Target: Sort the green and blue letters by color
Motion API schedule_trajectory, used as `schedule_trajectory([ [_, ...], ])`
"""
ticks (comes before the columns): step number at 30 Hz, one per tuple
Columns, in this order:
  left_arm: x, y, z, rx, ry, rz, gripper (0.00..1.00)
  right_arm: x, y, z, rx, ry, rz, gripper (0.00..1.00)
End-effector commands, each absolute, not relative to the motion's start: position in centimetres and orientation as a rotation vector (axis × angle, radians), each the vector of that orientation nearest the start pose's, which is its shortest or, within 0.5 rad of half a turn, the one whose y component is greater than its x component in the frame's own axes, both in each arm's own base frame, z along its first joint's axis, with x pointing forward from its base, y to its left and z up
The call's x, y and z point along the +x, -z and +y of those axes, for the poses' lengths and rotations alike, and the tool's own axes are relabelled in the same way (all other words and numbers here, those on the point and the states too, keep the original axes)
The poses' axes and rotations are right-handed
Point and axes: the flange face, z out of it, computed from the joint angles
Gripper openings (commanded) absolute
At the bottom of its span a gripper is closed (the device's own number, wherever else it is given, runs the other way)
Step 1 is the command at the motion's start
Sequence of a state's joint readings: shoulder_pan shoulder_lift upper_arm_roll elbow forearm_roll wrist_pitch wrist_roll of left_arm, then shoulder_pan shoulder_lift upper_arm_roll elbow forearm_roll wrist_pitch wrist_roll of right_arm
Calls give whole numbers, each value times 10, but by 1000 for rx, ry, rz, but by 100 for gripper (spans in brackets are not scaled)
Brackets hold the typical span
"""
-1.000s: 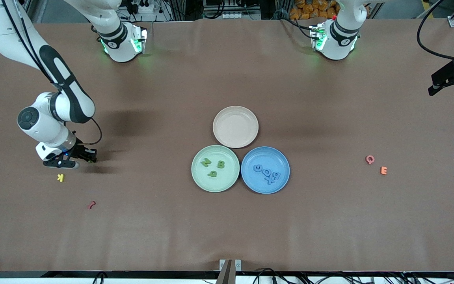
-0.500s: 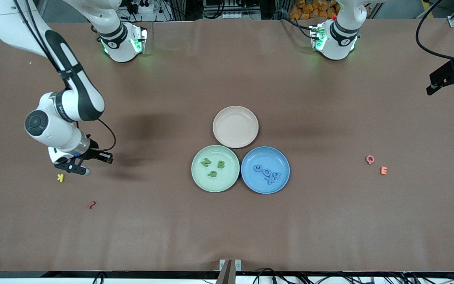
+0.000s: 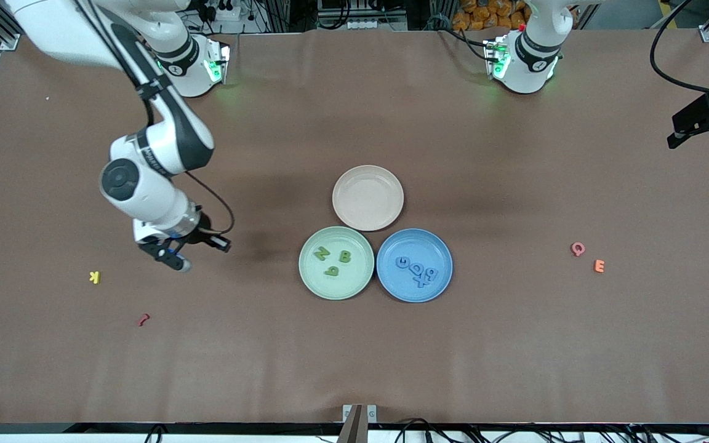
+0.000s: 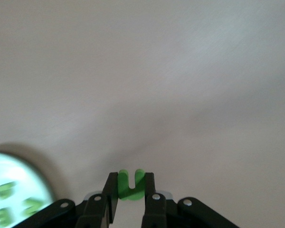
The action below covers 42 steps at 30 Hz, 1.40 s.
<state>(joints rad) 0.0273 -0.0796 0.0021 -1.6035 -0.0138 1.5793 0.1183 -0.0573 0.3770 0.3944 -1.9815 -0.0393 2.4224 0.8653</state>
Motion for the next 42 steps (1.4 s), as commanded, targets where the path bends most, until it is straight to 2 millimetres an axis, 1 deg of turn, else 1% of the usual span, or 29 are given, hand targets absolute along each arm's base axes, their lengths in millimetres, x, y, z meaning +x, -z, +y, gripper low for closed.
schedule_trajectory([
  [1, 531, -659, 15, -3131, 79, 156, 100, 589, -312, 246, -2817, 9, 900, 0],
  [6, 531, -658, 13, -3137, 77, 142, 100, 589, -316, 290, -2763, -3, 971, 0],
  [9, 531, -658, 5, -3135, 77, 116, 100, 587, -312, 315, -2741, -18, 1009, 0],
  [11, 531, -657, 2, -3133, 74, 120, 100, 588, -309, 328, -2725, -29, 1031, 0],
  [13, 531, -658, 2, -3133, 77, 120, 100, 586, -307, 343, -2718, -33, 1034, 0],
  [17, 531, -658, 3, -3133, 77, 120, 100, 587, -299, 366, -2714, -15, 1071, 0],
  [21, 531, -657, 4, -3133, 74, 122, 100, 590, -289, 384, -2710, 32, 1121, 0],
  [23, 531, -657, 3, -3133, 74, 125, 100, 587, -284, 395, -2703, 40, 1137, 0],
  [24, 531, -657, 3, -3133, 74, 125, 100, 586, -282, 397, -2697, 44, 1149, 0],
  [26, 532, -656, 4, -3133, 72, 125, 100, 582, -272, 404, -2699, 40, 1167, 0],
  [28, 532, -656, 4, -3133, 72, 122, 100, 580, -272, 415, -2695, 53, 1167, 0],
  [33, 532, -656, 3, -3133, 72, 125, 100, 576, -258, 422, -2707, 55, 1181, 0],
  [34, 533, -655, 3, -3133, 69, 125, 100, 576, -255, 422, -2710, 50, 1183, 2],
  [35, 534, -654, 3, -3133, 65, 125, 100, 575, -254, 424, -2709, 47, 1179, 6],
  [36, 535, -652, 3, -3134, 60, 127, 100, 575, -253, 424, -2709, 50, 1177, 15],
  [37, 536, -650, 4, -3133, 53, 122, 100, 574, -252, 425, -2706, 48, 1175, 36],
  [38, 537, -650, 4, -3133, 52, 122, 100, 574, -250, 426, -2700, 44, 1181, 64],
  [39, 537, -650, 4, -3134, 53, 125, 100, 574, -250, 427, -2689, 46, 1191, 94],
  [40, 537, -650, 4, -3134, 53, 127, 100, 575, -251, 427, -2684, 51, 1193, 100],
  [42, 537, -649, 5, -3133, 50, 125, 100, 576, -253, 427, -2680, 54, 1198, 100],
])
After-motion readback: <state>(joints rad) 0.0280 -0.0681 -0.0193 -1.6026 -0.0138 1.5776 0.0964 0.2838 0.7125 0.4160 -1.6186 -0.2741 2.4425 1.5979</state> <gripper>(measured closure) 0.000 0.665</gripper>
